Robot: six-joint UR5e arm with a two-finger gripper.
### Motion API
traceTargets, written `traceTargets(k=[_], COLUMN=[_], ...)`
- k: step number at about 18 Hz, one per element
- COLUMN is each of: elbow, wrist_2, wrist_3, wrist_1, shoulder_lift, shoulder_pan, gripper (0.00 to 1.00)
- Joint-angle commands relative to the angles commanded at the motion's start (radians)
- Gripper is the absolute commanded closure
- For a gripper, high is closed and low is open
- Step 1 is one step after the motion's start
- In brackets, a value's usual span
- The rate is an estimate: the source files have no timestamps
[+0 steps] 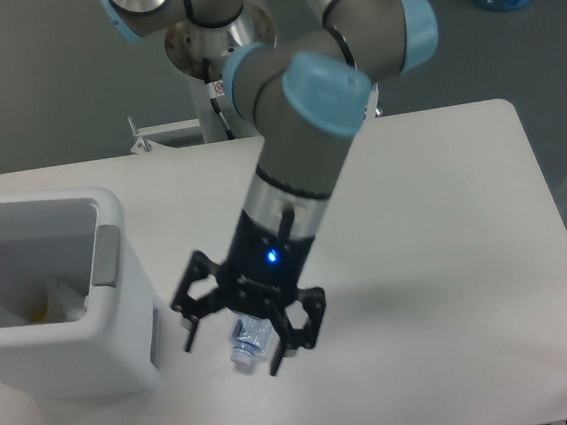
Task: Place the trash in the trash can
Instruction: 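Move the open gripper back over the clear plastic water bottle, then lower the gripper and close it around the water bottle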
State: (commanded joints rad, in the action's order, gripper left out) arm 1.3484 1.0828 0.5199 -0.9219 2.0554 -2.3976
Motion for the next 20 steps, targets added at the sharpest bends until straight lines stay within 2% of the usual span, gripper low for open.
traceTargets(k=[4,8,10,16,20], elbow=[0.029,0.011,0.003,0.003,0.02], wrist_2=[0.101,0.216,0.273,0.391,0.405], wrist_3=[0.08,0.109,0.124,0.126,0.126], wrist_1=[-0.057,-0.196,-0.23,-0.23,-0.218], shoulder_lift=[0.018,0.057,0.075,0.134,0.152], shoulder_pan=[0.018,0.061,0.086,0.149,0.163], gripper=[0.0,0.0,0.0,0.0,0.0])
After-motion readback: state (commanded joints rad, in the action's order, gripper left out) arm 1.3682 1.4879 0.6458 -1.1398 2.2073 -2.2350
